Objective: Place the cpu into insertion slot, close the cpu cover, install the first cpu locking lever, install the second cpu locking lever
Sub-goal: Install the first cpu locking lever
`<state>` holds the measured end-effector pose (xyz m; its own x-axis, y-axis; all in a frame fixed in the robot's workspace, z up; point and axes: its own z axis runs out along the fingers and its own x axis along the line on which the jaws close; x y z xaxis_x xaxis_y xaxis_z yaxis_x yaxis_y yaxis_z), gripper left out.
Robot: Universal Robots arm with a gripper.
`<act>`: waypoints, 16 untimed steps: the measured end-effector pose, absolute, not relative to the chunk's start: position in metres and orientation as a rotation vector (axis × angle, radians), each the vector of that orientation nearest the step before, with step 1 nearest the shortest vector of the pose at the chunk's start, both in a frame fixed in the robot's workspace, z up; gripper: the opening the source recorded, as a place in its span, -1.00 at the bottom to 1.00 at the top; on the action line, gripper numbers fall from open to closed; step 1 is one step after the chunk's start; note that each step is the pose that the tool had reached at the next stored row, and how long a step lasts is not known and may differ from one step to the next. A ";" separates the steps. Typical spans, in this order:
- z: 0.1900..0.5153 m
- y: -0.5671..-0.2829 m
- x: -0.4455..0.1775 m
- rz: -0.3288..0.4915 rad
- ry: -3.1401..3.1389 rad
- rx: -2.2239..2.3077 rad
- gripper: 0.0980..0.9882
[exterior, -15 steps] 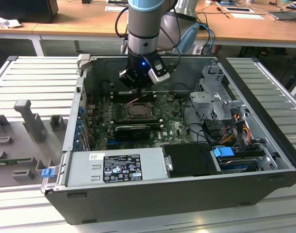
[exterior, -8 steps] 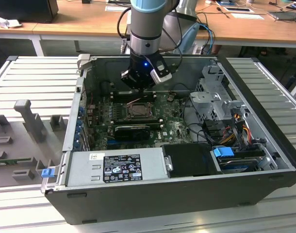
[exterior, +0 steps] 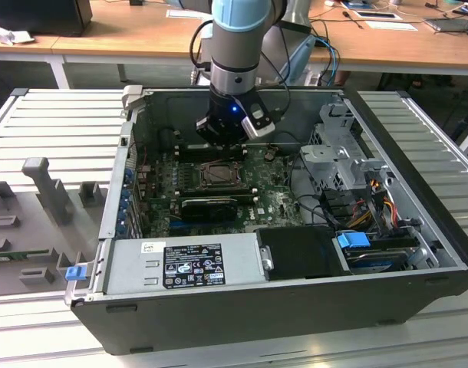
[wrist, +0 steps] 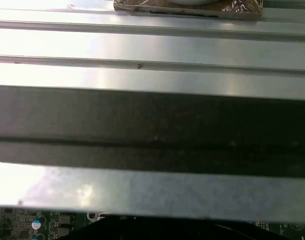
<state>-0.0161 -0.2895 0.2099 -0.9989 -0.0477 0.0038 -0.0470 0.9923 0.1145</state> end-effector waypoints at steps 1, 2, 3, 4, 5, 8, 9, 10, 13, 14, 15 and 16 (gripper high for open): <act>0.209 -0.290 -0.015 -0.180 -3.129 0.074 -0.98; 0.208 -0.290 -0.015 -0.180 -3.129 0.074 -0.98; 0.208 -0.290 -0.015 -0.180 -3.129 0.074 -0.98; 0.207 -0.290 -0.015 -0.180 -3.129 0.075 -0.98; 0.206 -0.290 -0.015 -0.180 -3.129 0.075 -0.98; 0.204 -0.290 -0.015 -0.180 -3.129 0.074 -0.98; 0.204 -0.290 -0.014 -0.180 -3.129 0.074 -0.98; 0.203 -0.290 -0.014 -0.180 -3.129 0.074 -0.98; 0.203 -0.289 -0.014 -0.179 -3.129 0.074 -0.98; 0.204 -0.290 -0.014 -0.179 -3.129 0.074 -0.98; 0.206 -0.289 -0.014 -0.179 -3.129 0.074 -0.98; 0.206 -0.289 -0.014 -0.180 -3.129 0.075 -0.98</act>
